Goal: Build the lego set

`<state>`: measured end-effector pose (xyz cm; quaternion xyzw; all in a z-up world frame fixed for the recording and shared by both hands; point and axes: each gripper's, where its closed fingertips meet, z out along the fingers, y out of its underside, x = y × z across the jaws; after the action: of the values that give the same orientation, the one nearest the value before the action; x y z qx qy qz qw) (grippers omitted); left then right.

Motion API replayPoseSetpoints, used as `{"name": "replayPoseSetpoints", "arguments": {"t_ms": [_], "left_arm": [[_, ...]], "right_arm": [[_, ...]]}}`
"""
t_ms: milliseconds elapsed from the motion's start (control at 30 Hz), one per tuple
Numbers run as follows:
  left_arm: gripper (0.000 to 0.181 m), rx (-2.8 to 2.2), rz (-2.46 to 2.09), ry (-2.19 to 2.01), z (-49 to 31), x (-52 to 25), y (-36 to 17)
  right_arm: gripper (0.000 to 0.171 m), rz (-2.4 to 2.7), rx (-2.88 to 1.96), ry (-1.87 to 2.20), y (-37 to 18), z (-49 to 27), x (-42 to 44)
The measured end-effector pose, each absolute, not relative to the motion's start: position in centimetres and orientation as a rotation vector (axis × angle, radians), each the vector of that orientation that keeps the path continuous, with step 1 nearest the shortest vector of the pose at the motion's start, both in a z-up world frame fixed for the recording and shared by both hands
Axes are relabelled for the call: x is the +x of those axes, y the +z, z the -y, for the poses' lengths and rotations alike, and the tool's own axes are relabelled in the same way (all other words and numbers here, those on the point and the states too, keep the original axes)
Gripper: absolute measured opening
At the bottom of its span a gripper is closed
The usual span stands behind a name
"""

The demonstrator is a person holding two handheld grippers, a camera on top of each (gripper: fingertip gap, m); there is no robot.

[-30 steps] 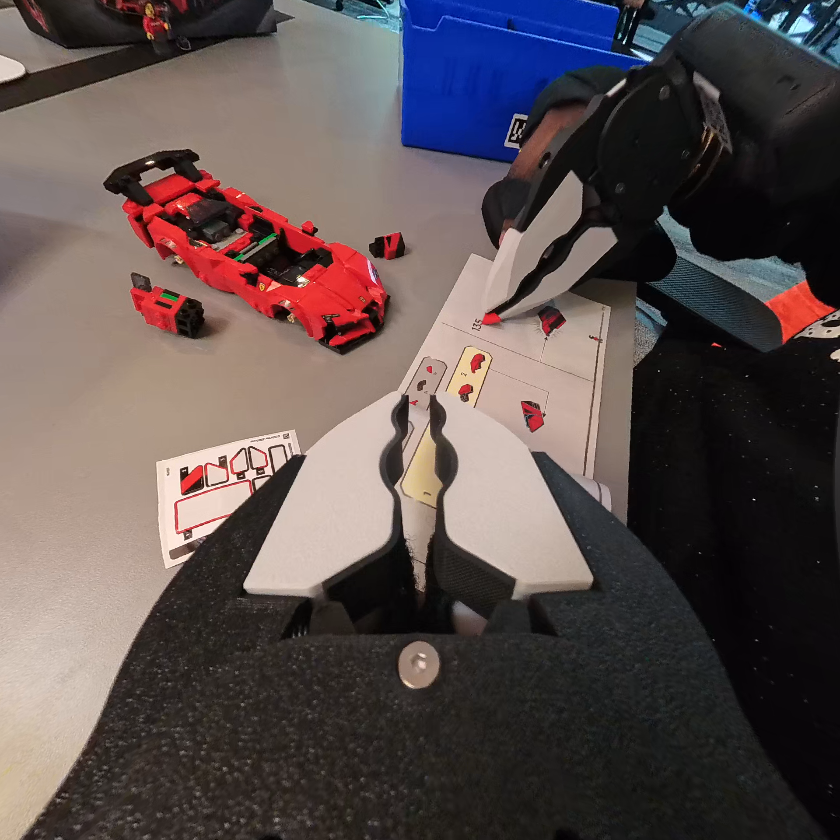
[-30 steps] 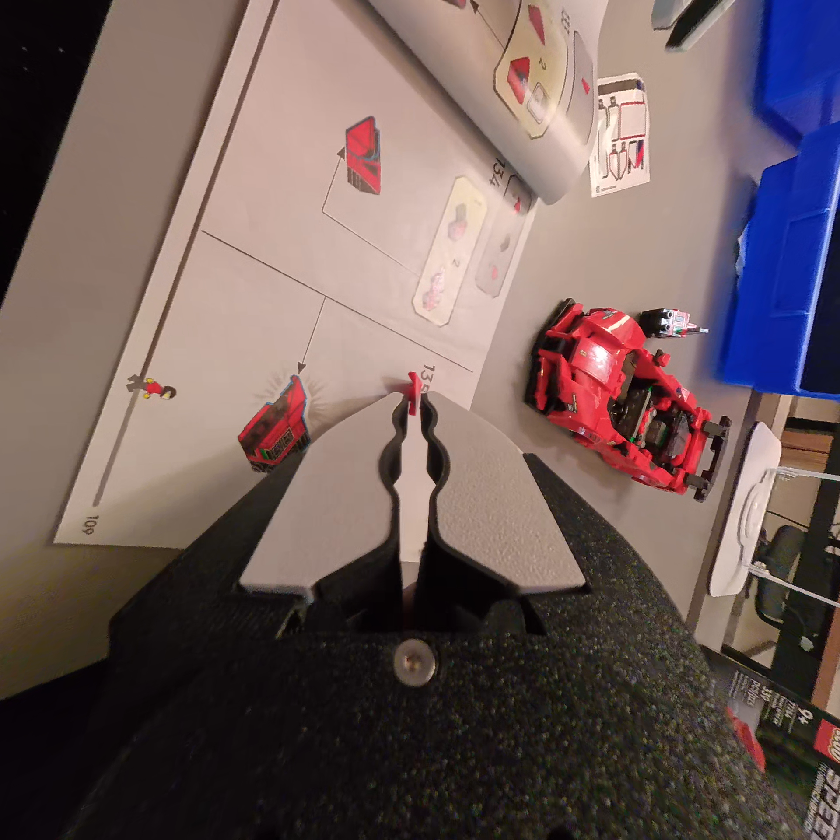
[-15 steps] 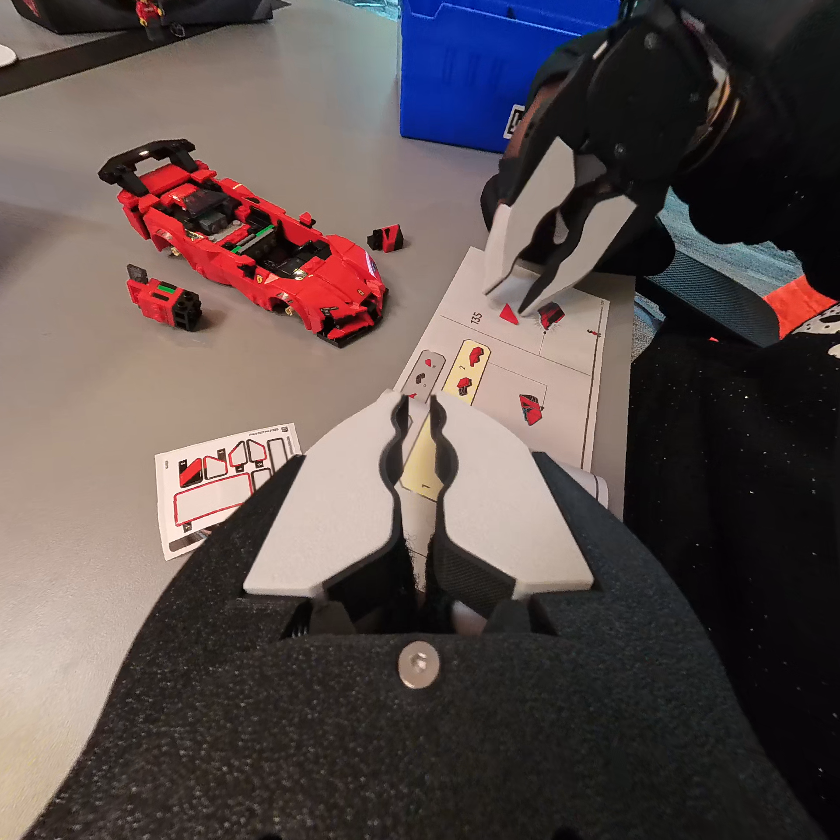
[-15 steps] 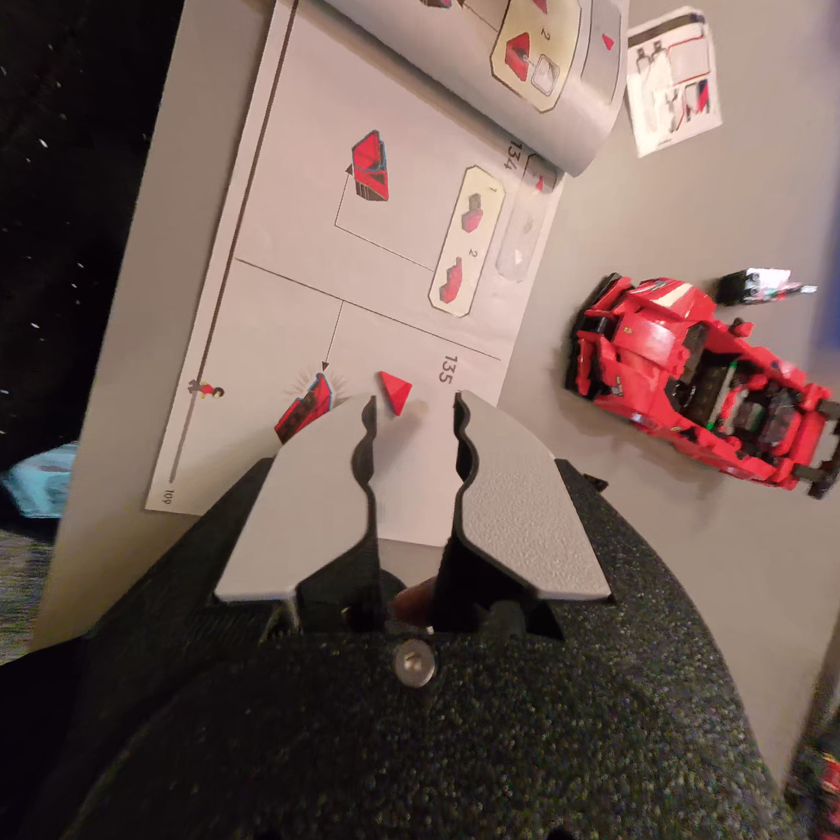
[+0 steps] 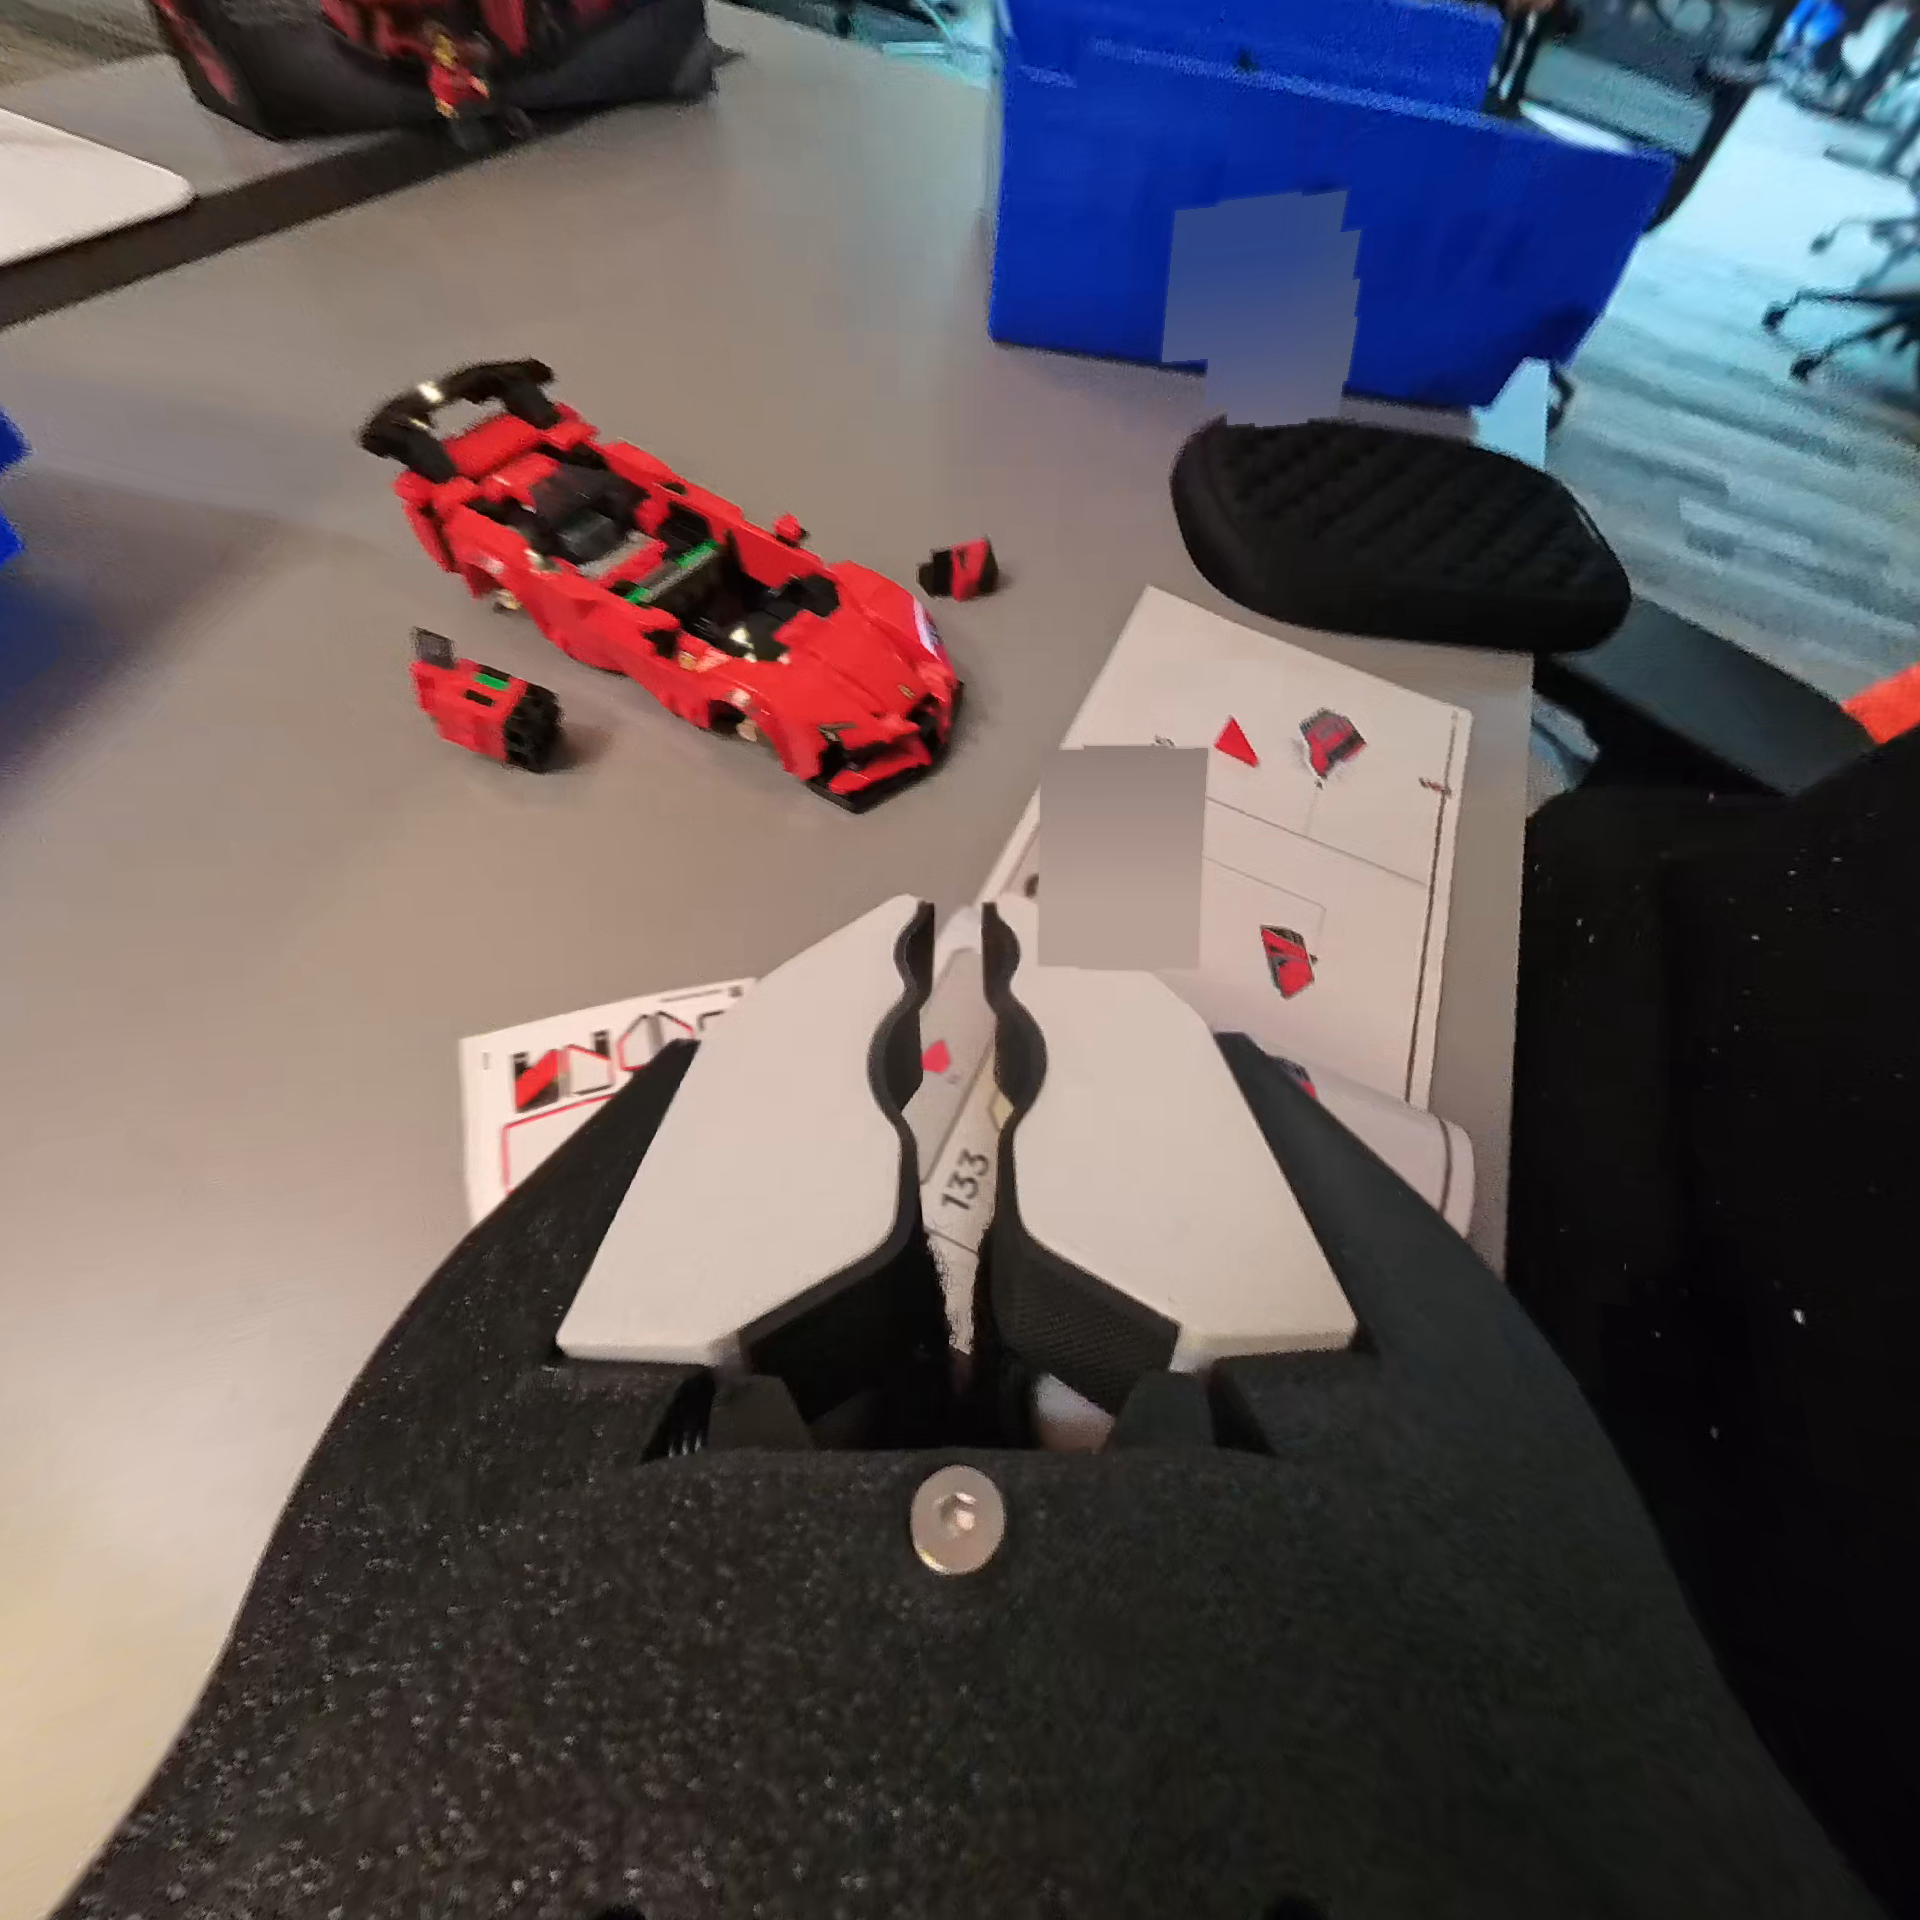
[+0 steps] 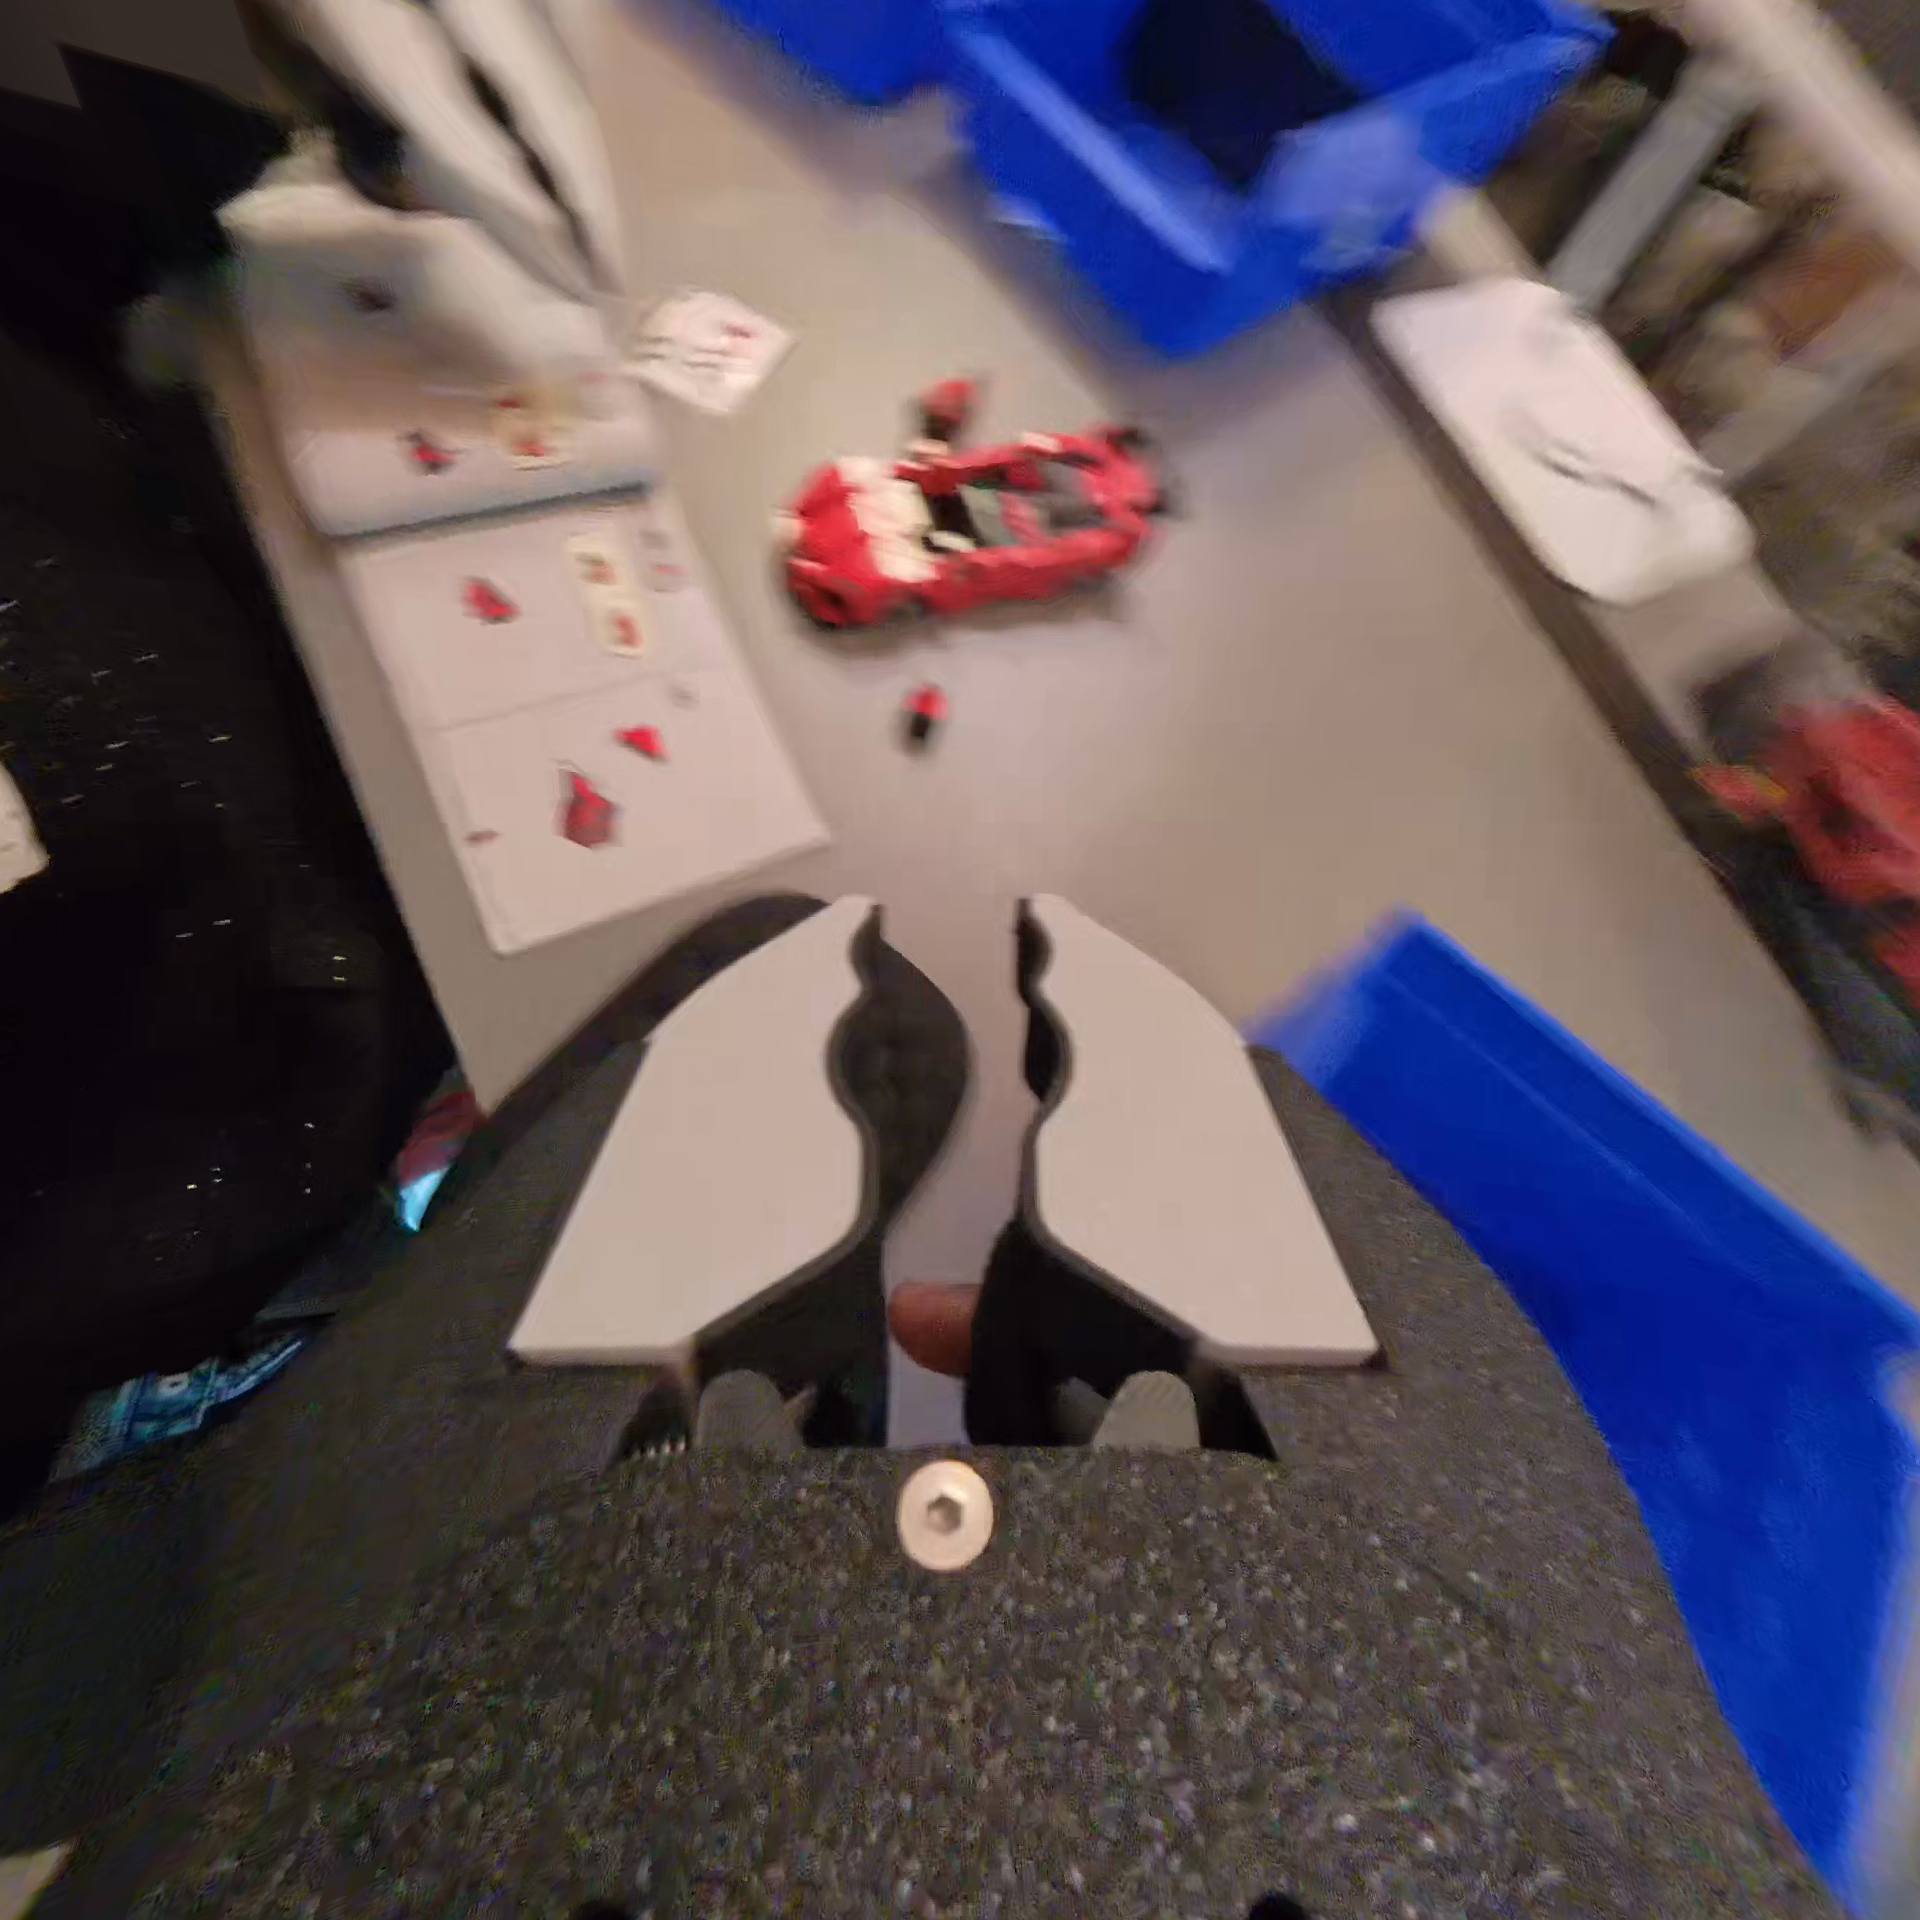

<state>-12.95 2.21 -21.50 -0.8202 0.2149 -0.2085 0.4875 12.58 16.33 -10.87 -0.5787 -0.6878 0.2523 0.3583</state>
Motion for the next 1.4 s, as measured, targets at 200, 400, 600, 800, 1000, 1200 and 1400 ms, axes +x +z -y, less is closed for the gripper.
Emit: {"name": "replayPoseSetpoints", "arguments": {"t_ms": [200,400,600,800,1000,1200,1400], "left_arm": [[0.005,-1.898,-0.324,-0.415,-4.3,-16.5,-18.4],[0.005,-1.822,-0.163,-0.255,-7.4,-19.2,-14.5],[0.005,-1.779,-0.155,-0.146,-10.4,-19.5,-11.1],[0.005,-1.755,-0.161,-0.174,-12.8,-18.4,-10.4],[0.005,-1.791,-0.158,-0.174,-13.9,-18.4,-11.2],[0.005,-1.817,-0.134,-0.171,-14.2,-19.1,-12.1],[0.005,-1.851,-0.139,-0.155,-14.5,-19.7,-12.6]], "right_arm": [[0.0,1.51,-1.757,0.411,-8.1,-24.9,26.3],[0.016,1.689,-1.991,0.489,-14.7,-26.4,31.5],[0.027,1.831,-2.236,0.477,-21.1,-26.1,35.5],[0.022,1.814,-2.373,0.373,-23.6,-27.2,36.7],[0.016,1.748,-2.457,0.116,-23.6,-29.4,38.6],[0.032,1.77,-2.505,0.134,-24.7,-29.1,37.9],[0.025,1.647,-2.55,0.156,-25.2,-30.2,37.5]]}}
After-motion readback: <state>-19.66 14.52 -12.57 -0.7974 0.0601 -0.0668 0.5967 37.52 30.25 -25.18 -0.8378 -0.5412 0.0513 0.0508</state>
